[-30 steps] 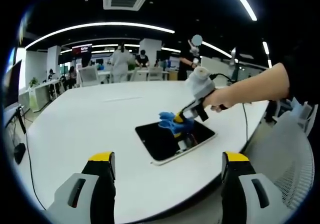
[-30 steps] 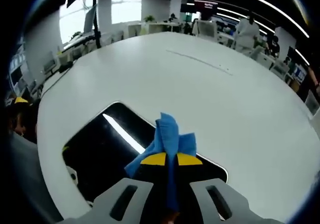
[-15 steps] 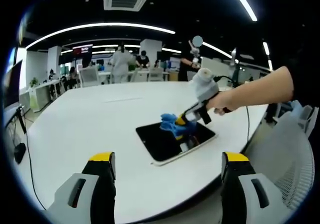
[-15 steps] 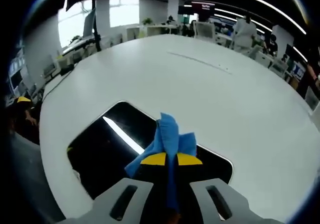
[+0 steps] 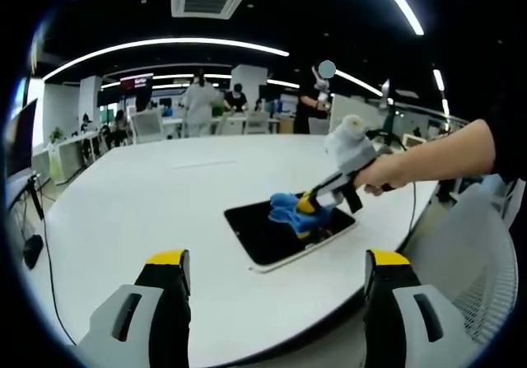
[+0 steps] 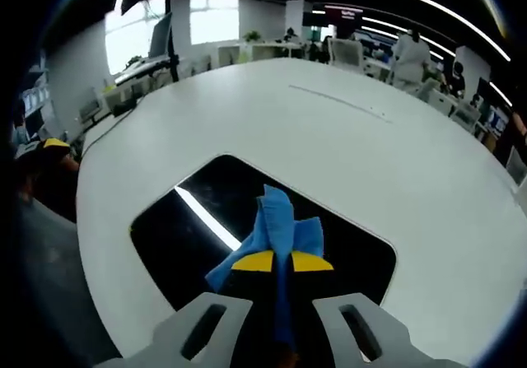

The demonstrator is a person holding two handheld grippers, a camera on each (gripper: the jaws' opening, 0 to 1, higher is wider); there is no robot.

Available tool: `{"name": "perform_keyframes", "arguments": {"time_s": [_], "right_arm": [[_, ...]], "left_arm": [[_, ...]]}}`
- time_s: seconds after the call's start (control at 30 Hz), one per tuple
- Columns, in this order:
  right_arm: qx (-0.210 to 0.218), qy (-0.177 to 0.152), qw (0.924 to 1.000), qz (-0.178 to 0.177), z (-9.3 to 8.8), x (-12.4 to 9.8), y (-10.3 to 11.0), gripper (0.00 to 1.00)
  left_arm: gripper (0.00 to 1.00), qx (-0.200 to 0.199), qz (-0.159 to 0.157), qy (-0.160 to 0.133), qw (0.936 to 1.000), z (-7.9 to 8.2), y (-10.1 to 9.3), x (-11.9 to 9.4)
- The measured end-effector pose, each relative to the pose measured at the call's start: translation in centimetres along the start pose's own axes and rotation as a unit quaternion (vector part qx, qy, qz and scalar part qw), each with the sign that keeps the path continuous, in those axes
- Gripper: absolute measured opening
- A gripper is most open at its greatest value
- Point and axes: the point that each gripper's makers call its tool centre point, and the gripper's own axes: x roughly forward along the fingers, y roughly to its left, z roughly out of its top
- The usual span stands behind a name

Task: Wipe the mirror surface with the cleaning cloth until all visible marks leave the cleaned area.

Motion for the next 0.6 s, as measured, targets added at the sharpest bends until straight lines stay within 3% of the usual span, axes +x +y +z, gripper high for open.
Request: {"name": "perform_keyframes", "arguments": {"time_s": [0.6], "right_arm": [[-0.021,0.006,0.9992,0.032,-1.5,-1.7,2.5,0.0]], "left_arm": [[0.87,-0.002,0.002,-0.009,1.0,0.3,0.1,-0.1]]}}
